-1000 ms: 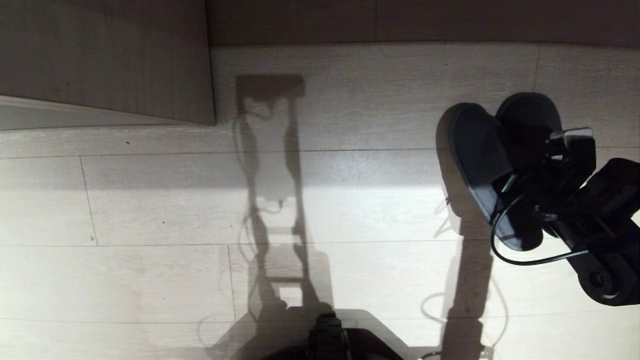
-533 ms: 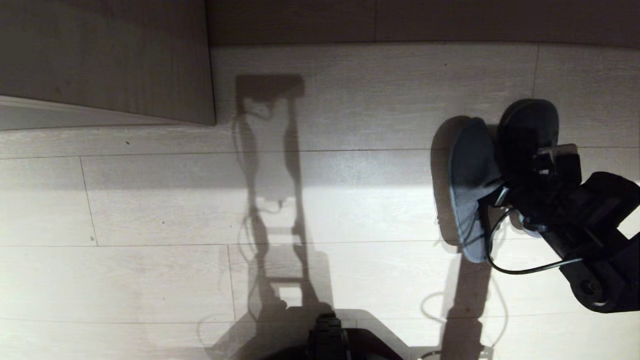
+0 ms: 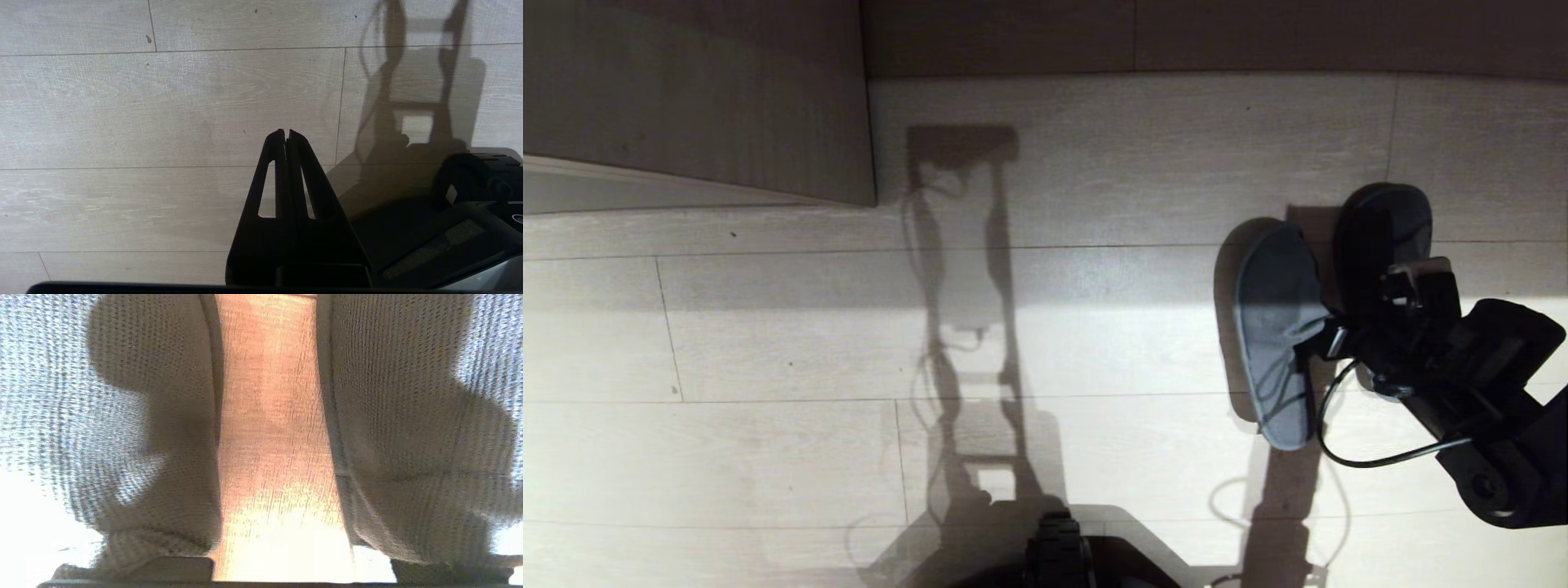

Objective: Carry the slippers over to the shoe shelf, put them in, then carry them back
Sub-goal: Place the slippers on the floor

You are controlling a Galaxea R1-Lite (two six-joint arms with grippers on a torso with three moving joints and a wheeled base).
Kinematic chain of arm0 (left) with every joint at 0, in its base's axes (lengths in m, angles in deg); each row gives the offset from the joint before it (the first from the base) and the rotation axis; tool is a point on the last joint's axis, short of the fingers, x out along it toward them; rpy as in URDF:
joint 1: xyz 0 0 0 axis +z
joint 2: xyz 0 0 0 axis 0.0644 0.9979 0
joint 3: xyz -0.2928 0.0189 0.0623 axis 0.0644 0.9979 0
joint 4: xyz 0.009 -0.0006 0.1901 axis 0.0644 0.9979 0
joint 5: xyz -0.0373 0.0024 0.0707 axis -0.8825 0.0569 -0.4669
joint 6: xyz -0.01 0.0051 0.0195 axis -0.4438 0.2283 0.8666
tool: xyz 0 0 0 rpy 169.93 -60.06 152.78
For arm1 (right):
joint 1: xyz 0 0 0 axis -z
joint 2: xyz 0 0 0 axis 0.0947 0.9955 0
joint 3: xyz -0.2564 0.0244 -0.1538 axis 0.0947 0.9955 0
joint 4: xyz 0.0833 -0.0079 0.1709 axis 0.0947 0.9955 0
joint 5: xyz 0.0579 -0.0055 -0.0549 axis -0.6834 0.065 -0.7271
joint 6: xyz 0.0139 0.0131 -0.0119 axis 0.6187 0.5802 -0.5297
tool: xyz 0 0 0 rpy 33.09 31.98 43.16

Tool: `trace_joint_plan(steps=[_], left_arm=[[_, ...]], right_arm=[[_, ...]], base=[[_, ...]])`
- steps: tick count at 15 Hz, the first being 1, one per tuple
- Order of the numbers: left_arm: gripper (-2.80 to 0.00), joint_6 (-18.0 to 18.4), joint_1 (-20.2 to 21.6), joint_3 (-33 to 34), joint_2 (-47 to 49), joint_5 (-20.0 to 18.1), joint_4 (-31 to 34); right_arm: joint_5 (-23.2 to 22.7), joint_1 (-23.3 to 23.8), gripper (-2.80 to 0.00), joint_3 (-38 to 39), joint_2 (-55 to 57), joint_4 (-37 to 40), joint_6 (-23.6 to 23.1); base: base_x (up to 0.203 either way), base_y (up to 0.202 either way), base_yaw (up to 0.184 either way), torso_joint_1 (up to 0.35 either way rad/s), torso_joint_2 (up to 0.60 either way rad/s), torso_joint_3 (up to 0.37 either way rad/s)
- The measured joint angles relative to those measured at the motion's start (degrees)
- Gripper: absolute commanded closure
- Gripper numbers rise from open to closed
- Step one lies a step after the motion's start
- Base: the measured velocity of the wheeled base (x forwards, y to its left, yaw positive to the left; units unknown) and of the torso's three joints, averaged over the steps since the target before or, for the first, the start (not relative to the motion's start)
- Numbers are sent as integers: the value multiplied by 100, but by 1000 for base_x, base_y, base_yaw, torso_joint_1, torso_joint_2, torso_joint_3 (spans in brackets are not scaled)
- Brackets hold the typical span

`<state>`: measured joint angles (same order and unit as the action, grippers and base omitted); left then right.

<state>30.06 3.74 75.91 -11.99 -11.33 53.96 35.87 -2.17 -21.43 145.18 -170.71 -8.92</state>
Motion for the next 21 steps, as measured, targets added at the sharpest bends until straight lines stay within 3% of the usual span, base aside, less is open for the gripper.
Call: trace_joint_plan(steps=[9, 16, 21], left_arm=[[0, 2, 2, 0, 0, 0, 0], [0, 2, 2, 0, 0, 0, 0], [0, 0, 2, 0, 0, -2, 3]], right_arm=[[324, 1, -280, 11, -644, 366, -213], [597, -62, -280, 138, -1701, 2162, -474], [605, -73, -280, 527, -2043, 2333, -502]], base=[[0, 0, 0, 0, 0, 0], [0, 0, 0, 0, 0, 0], [0, 0, 0, 0, 0, 0]])
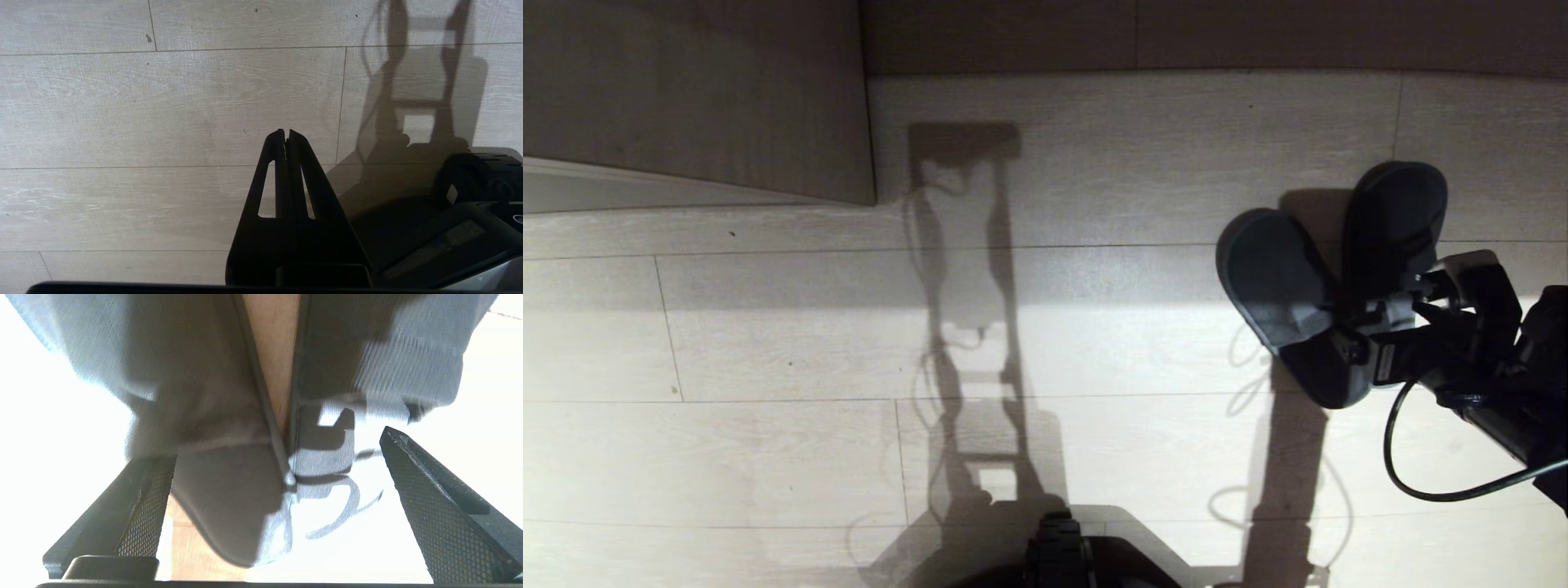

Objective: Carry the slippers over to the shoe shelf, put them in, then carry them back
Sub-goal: Place the slippers on the floor

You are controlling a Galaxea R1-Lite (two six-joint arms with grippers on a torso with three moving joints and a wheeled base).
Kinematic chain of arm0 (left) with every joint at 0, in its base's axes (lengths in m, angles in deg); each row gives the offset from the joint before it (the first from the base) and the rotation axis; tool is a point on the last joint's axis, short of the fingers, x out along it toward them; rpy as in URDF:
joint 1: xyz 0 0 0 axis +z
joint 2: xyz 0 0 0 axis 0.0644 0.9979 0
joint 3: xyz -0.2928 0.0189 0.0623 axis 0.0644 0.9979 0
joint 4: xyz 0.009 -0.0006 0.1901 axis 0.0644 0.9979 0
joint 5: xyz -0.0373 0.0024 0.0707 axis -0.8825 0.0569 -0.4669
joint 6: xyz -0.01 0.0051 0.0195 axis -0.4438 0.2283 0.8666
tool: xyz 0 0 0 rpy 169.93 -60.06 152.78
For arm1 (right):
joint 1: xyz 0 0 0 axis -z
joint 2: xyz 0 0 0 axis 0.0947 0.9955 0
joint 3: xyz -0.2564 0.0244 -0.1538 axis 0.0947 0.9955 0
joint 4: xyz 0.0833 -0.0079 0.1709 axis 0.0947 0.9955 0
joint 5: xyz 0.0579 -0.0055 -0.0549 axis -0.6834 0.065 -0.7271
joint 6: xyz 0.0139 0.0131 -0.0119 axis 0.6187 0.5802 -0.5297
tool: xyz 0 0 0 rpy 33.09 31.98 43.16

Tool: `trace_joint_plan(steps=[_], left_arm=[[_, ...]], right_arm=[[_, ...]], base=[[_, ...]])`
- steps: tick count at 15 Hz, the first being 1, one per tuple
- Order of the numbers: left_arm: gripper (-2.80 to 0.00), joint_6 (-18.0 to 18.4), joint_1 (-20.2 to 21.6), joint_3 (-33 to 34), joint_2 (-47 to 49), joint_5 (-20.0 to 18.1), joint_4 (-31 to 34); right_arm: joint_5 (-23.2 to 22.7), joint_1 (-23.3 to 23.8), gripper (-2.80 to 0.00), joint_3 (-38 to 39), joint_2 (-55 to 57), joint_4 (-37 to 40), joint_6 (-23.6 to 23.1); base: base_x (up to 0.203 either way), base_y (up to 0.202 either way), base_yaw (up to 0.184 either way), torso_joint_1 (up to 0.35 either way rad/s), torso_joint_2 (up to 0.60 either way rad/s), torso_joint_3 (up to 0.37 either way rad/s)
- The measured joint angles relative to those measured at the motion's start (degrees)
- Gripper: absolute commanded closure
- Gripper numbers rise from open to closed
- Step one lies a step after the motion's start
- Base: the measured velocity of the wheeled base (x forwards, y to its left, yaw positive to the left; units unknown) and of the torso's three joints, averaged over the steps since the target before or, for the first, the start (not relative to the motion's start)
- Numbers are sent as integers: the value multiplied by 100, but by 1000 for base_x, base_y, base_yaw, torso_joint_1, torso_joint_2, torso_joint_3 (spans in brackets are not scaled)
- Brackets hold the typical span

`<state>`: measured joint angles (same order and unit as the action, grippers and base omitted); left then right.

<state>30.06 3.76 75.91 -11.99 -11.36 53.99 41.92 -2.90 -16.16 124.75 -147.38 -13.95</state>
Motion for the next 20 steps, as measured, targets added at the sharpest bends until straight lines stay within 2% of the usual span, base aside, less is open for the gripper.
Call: trace_joint_plan(steps=[4, 6, 7, 8, 11, 14, 17, 20], left_arm=[[0, 2, 0, 0, 0, 2, 1], [0, 0, 0, 0, 0, 5, 0], [0, 0, -2, 0, 0, 2, 0], [0, 0, 0, 0, 0, 2, 1], [0, 0, 0, 0, 0, 2, 0], [0, 6, 0, 0, 0, 2, 3], [0, 9, 0, 0, 0, 4, 2], [0, 9, 0, 0, 0, 2, 2]], right_arm=[[-126, -41, -280, 440, -505, 49, -128], [-445, -285, -280, 630, -734, 57, -54], [-594, -549, -280, 666, -788, 54, 46], [-712, -860, 0, 670, -802, 41, 135], [-629, -1803, 0, 424, -540, 65, 233], [-59, -2344, 0, -97, 164, -103, 234], [902, -2522, 0, -851, 840, -544, 121], [1221, -2409, 0, -1225, 1325, -662, -74]], base=[[0, 0, 0, 0, 0, 0], [0, 0, 0, 0, 0, 0], [0, 0, 0, 0, 0, 0], [0, 0, 0, 0, 0, 0], [0, 0, 0, 0, 0, 0], [0, 0, 0, 0, 0, 0], [0, 0, 0, 0, 0, 0], [0, 0, 0, 0, 0, 0]])
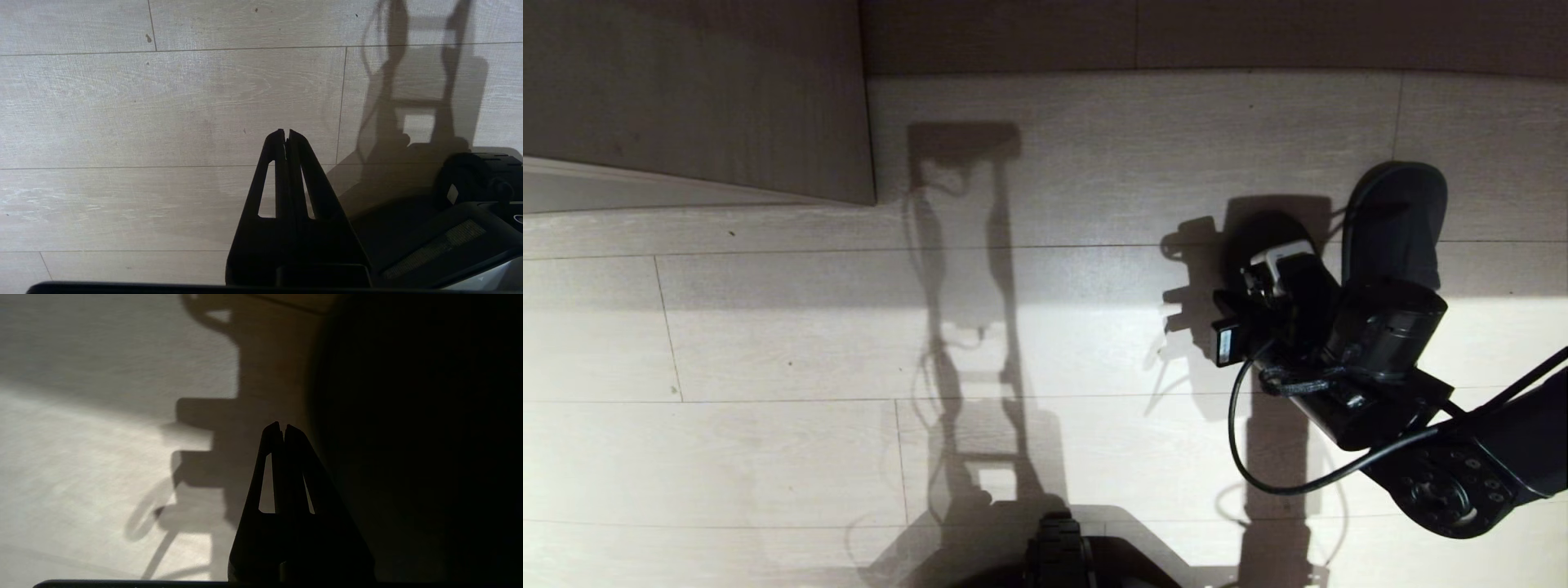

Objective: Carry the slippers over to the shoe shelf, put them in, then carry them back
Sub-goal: Place the slippers on the floor

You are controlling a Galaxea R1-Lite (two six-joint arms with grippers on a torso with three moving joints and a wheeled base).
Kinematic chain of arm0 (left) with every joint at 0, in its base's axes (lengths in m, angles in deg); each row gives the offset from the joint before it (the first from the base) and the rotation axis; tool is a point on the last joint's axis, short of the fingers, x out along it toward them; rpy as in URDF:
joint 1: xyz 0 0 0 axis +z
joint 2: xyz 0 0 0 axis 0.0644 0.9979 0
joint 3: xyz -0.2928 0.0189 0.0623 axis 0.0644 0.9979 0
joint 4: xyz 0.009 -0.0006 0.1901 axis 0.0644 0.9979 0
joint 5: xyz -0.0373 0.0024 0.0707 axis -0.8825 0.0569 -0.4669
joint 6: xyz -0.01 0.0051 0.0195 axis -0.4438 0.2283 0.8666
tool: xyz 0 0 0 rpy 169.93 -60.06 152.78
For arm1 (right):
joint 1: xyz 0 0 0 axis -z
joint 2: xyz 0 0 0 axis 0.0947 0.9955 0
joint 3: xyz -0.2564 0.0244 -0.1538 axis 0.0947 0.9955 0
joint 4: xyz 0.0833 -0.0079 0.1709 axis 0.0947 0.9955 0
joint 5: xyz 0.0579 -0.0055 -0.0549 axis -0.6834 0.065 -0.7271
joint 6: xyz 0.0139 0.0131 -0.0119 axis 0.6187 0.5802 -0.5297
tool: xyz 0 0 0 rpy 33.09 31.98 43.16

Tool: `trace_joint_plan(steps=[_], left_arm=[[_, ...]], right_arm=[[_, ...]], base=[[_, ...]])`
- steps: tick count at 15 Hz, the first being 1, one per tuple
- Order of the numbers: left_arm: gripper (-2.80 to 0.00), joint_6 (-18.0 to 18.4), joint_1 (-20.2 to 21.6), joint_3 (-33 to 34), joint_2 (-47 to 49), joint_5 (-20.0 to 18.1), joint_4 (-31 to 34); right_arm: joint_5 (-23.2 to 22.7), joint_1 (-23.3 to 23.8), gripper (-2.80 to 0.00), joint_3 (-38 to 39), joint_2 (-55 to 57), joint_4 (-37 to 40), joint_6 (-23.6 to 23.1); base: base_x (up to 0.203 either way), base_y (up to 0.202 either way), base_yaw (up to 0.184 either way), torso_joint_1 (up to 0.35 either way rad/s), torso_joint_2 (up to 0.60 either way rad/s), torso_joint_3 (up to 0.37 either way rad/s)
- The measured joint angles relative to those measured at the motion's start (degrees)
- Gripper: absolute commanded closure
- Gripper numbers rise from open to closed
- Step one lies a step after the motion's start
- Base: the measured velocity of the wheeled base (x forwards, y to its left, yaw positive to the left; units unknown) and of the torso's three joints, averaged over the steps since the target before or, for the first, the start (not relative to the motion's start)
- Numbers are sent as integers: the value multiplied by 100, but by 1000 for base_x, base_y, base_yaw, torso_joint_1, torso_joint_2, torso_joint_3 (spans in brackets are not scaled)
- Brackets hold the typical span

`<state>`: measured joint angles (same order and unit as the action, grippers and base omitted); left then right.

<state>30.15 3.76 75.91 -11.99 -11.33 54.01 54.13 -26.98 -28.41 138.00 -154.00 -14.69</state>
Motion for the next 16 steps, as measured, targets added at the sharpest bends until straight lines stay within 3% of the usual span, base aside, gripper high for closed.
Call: trace_joint_plan(steps=[9, 13, 16], left_arm=[[0, -3, -2, 0, 0, 0, -2], [0, -6, 0, 0, 0, 0, 0], [0, -6, -2, 0, 0, 0, 0]], right_arm=[[102, 518, 0, -1080, 555, -364, -298], [-371, 578, 0, -1060, 467, -331, -332], [-587, 317, 0, -993, 253, -268, -139]], base=[[0, 0, 0, 0, 0, 0], [0, 0, 0, 0, 0, 0], [0, 0, 0, 0, 0, 0]])
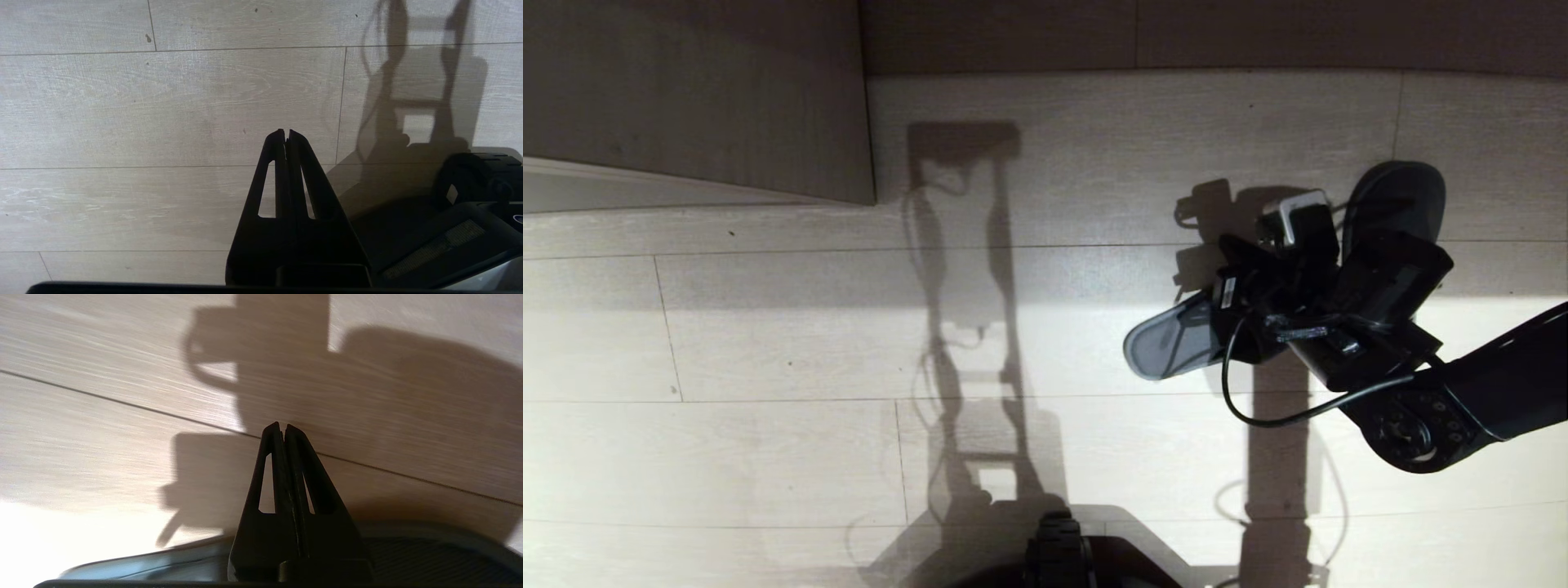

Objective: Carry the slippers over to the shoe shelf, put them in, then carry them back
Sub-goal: Place the slippers on the floor

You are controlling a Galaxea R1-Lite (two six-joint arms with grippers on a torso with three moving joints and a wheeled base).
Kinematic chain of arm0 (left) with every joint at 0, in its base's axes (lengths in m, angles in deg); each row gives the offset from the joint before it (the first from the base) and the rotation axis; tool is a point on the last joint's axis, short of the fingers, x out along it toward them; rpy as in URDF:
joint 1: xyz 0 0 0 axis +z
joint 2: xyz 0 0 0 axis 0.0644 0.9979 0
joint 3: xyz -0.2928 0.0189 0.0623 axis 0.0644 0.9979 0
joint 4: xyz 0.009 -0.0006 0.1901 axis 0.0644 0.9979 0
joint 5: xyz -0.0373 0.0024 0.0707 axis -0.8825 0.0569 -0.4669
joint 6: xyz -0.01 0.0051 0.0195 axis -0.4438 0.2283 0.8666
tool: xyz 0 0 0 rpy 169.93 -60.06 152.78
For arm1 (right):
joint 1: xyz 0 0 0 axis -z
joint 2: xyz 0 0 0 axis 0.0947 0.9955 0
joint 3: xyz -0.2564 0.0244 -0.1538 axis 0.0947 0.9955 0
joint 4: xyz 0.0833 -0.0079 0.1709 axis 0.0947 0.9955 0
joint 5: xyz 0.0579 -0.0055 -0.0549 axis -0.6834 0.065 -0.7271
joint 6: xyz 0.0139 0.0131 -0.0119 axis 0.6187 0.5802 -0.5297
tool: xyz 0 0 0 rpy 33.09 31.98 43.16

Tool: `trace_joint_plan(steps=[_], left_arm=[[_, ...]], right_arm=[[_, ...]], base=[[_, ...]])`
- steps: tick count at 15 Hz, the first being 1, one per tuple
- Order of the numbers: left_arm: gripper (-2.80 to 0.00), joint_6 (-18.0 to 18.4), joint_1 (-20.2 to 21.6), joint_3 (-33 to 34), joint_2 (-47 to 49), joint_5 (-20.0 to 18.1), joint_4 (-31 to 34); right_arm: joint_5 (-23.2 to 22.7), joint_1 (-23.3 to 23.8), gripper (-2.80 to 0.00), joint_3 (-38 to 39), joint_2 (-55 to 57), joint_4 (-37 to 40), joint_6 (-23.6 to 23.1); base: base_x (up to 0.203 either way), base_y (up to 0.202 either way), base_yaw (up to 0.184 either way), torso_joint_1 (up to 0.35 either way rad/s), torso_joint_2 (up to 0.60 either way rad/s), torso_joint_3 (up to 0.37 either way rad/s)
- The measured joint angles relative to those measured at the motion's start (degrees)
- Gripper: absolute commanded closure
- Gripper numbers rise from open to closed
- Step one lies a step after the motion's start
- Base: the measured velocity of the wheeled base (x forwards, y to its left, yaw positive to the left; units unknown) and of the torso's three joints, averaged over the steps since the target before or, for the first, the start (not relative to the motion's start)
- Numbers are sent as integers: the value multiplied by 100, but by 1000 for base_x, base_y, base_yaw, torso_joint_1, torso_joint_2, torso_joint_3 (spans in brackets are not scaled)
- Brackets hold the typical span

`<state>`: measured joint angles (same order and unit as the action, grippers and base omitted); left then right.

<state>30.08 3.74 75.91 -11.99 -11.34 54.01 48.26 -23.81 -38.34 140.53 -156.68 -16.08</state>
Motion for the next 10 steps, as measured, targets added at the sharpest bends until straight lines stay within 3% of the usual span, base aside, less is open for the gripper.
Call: trace_joint_plan(steps=[5, 10], left_arm=[[0, 4, 2, 0, 0, -1, 0], [0, 15, 1, 0, 0, 0, 0]], right_arm=[[-15, -419, 0, 1032, -491, 69, 81], [-21, -453, 0, 1850, -410, -702, 248]], base=[[0, 0, 0, 0, 0, 0], [0, 0, 0, 0, 0, 0]])
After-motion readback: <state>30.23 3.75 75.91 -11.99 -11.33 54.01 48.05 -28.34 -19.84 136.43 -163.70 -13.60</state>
